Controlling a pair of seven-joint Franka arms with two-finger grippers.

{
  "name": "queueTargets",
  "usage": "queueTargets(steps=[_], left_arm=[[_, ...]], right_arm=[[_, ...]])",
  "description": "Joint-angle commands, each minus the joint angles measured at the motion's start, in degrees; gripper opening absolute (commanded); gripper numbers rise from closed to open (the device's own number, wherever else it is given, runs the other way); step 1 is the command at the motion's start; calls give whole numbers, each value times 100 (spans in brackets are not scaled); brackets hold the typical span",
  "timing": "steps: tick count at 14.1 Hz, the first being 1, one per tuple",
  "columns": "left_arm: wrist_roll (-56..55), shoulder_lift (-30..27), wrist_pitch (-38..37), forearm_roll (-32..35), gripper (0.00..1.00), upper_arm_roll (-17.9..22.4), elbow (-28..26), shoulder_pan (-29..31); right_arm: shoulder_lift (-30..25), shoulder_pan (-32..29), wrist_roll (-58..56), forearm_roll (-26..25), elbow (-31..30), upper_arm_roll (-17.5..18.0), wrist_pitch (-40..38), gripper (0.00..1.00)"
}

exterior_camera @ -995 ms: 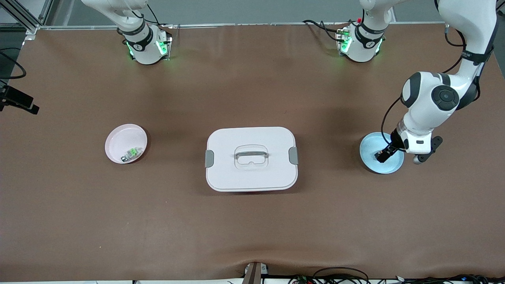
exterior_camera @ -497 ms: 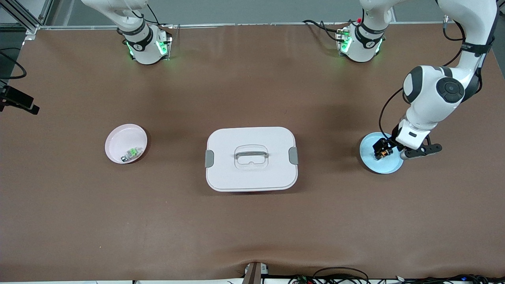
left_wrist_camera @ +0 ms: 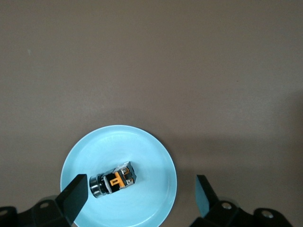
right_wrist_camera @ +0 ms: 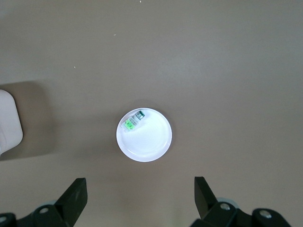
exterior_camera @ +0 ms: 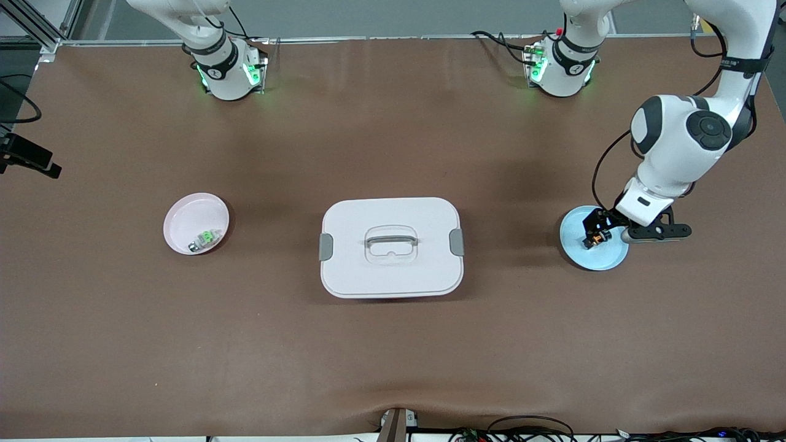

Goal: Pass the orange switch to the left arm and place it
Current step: 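Open the left gripper to release the switch on the plate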

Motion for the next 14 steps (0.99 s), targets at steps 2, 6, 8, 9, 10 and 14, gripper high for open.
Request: queueTargets(steps=[2,6,8,9,10,14], left_arm=[[441,-320,-167,-148,100,-21,40,-12],[651,-347,-2140,-87,100,-4,1144,32],[705,-365,-2741,-87,100,-4,1533,32],[713,-443,-2865,-87,100,-4,1569,41],[705,-583,-2901,-87,100,-4,1552,50],[713,-1137,-3349,-262,100,5,1534,58]], right_arm=[[-148,-46,44,14,-159,52,99,100],[-148,-46,44,14,-151,52,135,100],[-148,-46,35,14,-151,52,161,100],[-148,-37,35,14,-151,52,161,100],[-157,-37,35,14,-151,52,152,100],[-157,-28,27,14,-142,60,152,100]])
